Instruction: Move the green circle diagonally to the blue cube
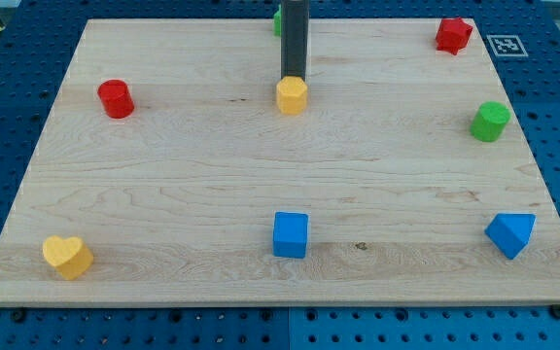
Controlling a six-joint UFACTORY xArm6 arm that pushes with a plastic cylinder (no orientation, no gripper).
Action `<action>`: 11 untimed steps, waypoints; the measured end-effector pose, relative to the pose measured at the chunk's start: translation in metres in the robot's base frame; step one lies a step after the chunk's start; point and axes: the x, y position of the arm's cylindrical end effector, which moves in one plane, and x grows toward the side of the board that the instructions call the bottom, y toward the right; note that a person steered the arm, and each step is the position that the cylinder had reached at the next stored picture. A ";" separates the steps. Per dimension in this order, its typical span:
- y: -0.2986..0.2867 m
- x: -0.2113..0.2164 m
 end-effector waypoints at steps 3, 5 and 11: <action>0.097 0.033; 0.207 0.019; 0.288 0.069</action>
